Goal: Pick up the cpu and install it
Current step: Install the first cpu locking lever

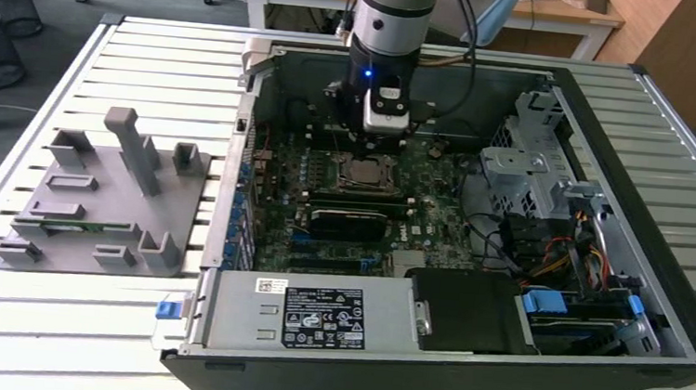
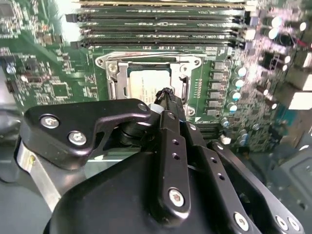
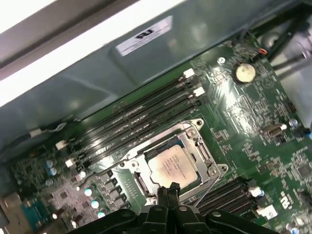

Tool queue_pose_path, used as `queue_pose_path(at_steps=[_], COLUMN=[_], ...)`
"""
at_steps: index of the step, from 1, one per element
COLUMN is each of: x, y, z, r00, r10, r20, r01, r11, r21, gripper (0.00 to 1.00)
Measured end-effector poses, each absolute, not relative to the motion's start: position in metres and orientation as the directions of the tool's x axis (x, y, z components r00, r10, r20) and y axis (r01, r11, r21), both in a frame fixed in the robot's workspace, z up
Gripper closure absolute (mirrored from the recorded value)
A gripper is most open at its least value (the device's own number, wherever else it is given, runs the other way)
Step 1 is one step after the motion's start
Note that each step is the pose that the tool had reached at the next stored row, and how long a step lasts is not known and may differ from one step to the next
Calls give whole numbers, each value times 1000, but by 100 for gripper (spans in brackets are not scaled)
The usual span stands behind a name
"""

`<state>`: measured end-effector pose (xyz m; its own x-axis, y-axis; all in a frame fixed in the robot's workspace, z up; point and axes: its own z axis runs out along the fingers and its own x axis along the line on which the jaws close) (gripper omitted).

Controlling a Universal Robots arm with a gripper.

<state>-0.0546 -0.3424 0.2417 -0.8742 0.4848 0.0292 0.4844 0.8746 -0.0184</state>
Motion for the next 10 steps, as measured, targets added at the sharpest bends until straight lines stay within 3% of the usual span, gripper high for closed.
queue_pose_path(at_steps=[10], x=[-55], y=[-342], z=[241], r00=[-938], r10=[347], r20=[17], r01=[347], r11=[938], r21=[-13], gripper=[89])
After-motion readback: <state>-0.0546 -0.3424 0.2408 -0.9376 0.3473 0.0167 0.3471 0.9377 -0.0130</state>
